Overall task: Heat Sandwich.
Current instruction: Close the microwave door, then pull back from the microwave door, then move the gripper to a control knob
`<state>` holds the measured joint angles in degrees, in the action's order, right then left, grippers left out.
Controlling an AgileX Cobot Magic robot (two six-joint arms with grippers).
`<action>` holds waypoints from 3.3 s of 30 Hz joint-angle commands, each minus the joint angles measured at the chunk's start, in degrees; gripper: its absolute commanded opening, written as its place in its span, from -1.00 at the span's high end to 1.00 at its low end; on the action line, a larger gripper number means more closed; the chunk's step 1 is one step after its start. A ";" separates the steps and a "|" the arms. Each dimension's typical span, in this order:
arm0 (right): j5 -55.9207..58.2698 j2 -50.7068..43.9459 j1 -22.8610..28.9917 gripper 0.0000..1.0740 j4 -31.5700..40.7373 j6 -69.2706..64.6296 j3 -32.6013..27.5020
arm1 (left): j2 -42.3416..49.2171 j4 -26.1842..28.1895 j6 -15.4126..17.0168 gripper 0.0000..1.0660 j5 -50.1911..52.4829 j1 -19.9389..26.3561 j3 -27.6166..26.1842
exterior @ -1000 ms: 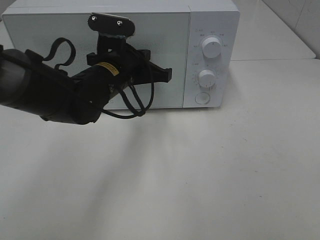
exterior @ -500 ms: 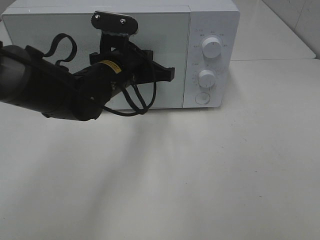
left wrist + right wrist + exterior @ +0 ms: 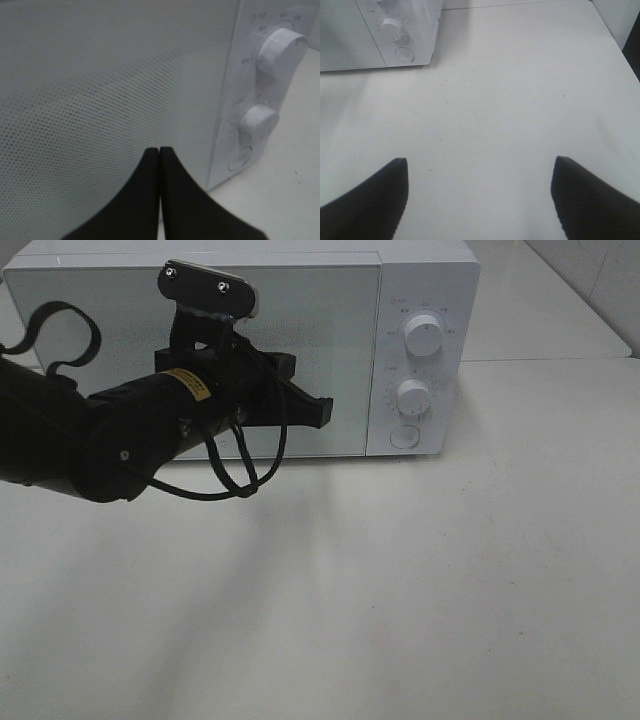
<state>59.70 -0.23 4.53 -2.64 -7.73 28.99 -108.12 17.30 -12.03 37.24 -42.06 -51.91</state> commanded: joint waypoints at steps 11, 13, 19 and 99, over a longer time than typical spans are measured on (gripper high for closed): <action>-0.23 -1.55 -0.52 -0.42 0.29 -0.06 -0.06 | 8.25 -8.82 0.29 1.00 -28.59 -0.23 0.40; -0.23 -1.55 -0.52 -0.42 0.29 -0.06 -0.06 | 8.71 -9.40 0.23 1.00 -31.00 -0.23 0.40; -0.23 -1.55 -0.52 -0.42 0.29 -0.06 -0.06 | 11.40 -9.63 0.17 1.00 -47.61 0.52 0.34; -0.23 -1.55 -0.52 -0.42 0.52 -0.11 -0.06 | 79.64 -14.84 9.51 -0.88 -105.54 44.06 12.32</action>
<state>59.70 -0.23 4.53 -2.06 -7.73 28.99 -28.93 2.29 -2.92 -69.04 1.89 -39.99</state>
